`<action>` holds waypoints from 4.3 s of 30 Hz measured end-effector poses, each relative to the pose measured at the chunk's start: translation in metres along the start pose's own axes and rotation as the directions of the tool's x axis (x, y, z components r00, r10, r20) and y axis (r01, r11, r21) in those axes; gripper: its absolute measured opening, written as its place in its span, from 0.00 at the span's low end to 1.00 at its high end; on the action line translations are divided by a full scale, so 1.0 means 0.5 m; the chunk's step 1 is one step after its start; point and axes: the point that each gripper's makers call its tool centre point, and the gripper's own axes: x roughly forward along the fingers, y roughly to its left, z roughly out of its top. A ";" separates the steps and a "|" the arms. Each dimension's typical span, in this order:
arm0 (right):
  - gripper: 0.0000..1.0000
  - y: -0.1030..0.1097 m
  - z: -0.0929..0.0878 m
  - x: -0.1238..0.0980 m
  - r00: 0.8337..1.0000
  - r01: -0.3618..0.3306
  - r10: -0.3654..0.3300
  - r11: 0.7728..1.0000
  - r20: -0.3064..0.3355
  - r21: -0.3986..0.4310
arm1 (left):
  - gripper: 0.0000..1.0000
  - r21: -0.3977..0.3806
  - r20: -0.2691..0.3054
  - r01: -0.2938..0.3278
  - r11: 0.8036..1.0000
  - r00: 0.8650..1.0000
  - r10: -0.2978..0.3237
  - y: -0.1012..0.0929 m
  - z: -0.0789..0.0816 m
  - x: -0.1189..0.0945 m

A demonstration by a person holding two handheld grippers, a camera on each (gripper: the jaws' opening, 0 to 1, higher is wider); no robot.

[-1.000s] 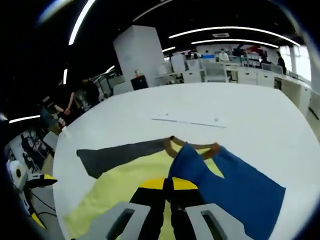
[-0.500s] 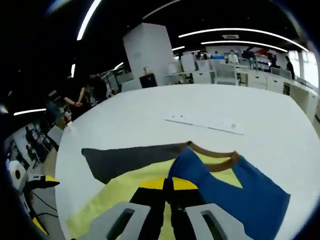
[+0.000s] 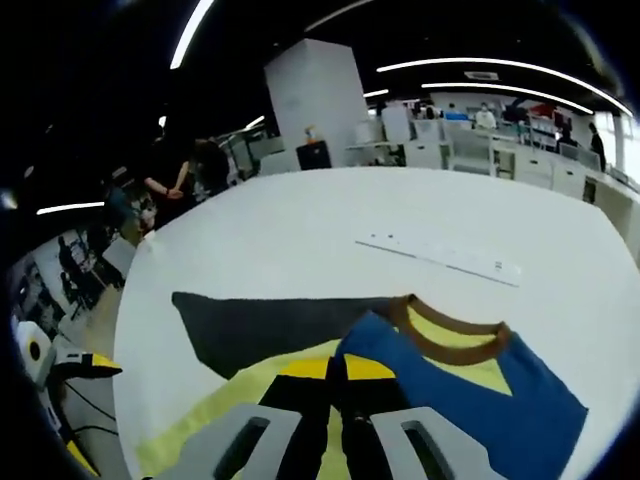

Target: Fold the garment on the visible template until the final outline fits inside the template.

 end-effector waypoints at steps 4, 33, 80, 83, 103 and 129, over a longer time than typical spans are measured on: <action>0.00 0.016 0.009 0.009 1.000 -0.019 0.019 1.000 0.001 -0.007 | 0.98 -0.001 -0.002 -0.001 1.000 1.000 0.001 0.001 0.000 -0.001; 0.00 0.120 -0.048 0.078 0.987 -0.104 0.082 0.982 -0.139 -0.157 | 0.97 0.007 -0.013 -0.001 1.000 1.000 0.001 0.013 -0.014 -0.002; 0.65 -0.037 -0.122 -0.074 0.988 0.002 -0.011 0.998 -0.152 -0.061 | 0.99 0.028 -0.002 -0.014 1.000 1.000 0.014 0.003 0.008 0.006; 0.64 -0.065 -0.128 -0.101 0.989 0.023 -0.031 0.998 -0.145 -0.056 | 0.99 0.030 -0.008 -0.012 0.999 1.000 0.012 0.001 0.005 0.008; 0.46 -0.206 -0.203 -0.234 0.975 0.149 -0.149 0.989 -0.162 -0.013 | 0.99 0.039 -0.011 -0.008 0.999 1.000 0.009 -0.002 0.009 0.010; 0.11 -0.272 -0.304 -0.246 0.946 0.245 -0.239 0.970 -0.218 -0.002 | 0.99 0.053 -0.022 -0.011 0.999 1.000 0.012 -0.001 0.009 0.011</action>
